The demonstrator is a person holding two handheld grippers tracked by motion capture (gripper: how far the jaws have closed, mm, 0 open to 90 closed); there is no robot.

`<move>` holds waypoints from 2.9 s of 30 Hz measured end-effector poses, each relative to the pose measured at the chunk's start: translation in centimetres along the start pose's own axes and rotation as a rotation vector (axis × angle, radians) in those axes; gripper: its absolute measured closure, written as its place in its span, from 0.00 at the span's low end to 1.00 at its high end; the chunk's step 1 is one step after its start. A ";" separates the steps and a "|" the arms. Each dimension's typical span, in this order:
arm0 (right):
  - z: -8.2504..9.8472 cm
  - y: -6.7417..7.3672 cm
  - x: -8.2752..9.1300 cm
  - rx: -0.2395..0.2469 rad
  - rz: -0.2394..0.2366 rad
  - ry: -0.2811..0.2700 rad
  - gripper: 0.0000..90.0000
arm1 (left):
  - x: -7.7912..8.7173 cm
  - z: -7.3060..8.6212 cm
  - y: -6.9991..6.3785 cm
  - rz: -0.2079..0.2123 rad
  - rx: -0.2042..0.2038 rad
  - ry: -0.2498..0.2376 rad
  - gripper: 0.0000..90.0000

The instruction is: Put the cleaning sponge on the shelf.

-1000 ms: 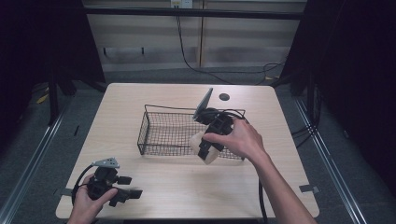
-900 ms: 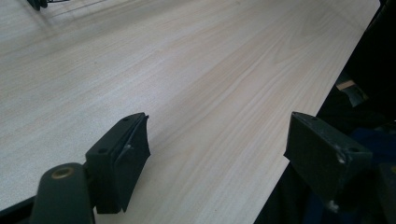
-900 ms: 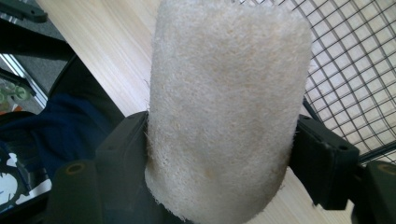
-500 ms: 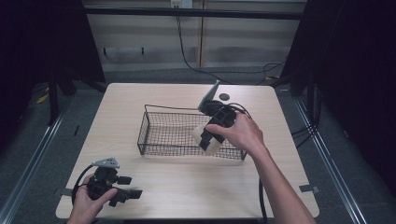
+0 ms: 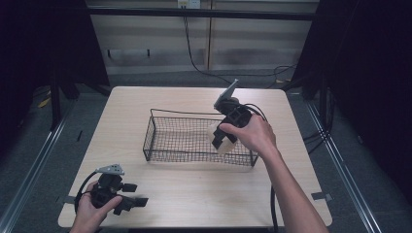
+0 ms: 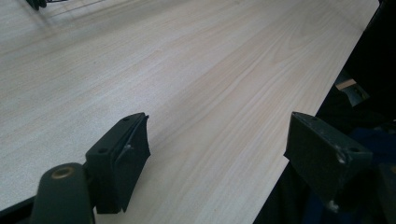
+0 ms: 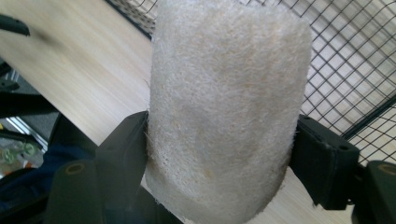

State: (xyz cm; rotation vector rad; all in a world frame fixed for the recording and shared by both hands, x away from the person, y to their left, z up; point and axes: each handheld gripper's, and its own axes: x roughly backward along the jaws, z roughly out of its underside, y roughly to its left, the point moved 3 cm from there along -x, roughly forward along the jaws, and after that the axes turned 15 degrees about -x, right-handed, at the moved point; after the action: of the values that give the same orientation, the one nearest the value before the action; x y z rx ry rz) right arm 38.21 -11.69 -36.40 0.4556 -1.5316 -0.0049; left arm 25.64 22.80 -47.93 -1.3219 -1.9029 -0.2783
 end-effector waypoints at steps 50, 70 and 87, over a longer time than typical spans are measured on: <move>-1.6 -6.9 -3.7 -0.340 0.102 -0.042 0.28 | 0.1 0.0 0.1 -0.004 -0.006 0.000 0.24; -1.4 -7.9 -5.9 -0.390 0.114 -0.007 0.28 | 0.0 0.0 0.0 0.000 -0.005 0.001 0.24; -1.3 -8.0 -7.6 -0.409 0.125 0.019 0.28 | 0.0 0.0 0.0 0.003 -0.004 0.002 0.24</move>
State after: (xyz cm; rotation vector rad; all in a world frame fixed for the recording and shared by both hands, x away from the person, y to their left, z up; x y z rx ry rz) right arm 41.25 -16.50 -45.89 0.0348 -1.4908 -0.2122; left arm 25.62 22.78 -47.94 -1.3263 -1.8994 -0.2814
